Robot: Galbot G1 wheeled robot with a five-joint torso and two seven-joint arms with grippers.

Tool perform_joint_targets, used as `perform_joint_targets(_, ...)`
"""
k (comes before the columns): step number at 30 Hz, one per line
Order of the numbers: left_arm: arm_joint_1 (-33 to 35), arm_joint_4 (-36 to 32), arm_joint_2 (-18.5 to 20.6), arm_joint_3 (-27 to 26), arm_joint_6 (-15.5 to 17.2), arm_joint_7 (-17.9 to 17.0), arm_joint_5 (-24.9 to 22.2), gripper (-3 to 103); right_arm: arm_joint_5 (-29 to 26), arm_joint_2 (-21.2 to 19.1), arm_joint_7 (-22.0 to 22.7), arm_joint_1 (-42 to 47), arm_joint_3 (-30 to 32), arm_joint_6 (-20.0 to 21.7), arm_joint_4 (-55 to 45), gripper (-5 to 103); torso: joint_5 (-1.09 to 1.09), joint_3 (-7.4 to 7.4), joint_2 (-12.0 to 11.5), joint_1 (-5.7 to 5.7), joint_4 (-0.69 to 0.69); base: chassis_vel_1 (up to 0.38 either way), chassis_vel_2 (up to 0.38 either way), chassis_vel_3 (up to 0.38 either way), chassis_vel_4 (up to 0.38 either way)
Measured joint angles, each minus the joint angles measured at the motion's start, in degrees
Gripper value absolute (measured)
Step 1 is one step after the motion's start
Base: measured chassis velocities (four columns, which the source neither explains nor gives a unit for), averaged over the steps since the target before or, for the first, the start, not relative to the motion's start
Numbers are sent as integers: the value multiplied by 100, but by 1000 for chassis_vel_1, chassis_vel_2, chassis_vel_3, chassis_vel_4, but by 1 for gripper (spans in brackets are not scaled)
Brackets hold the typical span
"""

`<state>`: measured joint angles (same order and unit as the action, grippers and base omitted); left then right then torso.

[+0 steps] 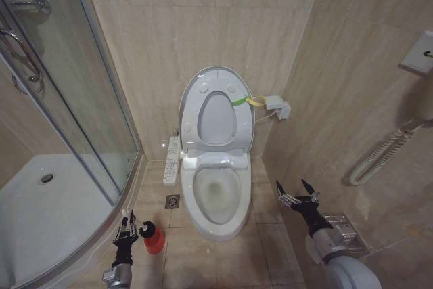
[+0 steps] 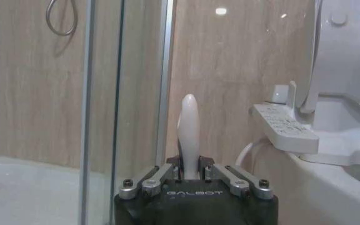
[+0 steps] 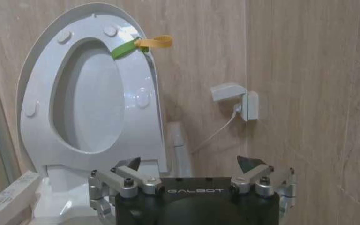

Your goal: Open the toilet lid, clean the toilet bowl with a toilet brush, close the toilet lid, and flush.

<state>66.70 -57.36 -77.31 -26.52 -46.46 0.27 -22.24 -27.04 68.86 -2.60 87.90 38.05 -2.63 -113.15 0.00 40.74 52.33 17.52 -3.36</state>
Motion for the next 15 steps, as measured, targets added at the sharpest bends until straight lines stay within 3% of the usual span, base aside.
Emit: perform_joint_targets(15,-381,583,-110,160,-35,141,-53,19,0,0,0,0,0,0,0,100,0,0,0,0,0,0,0,0,0)
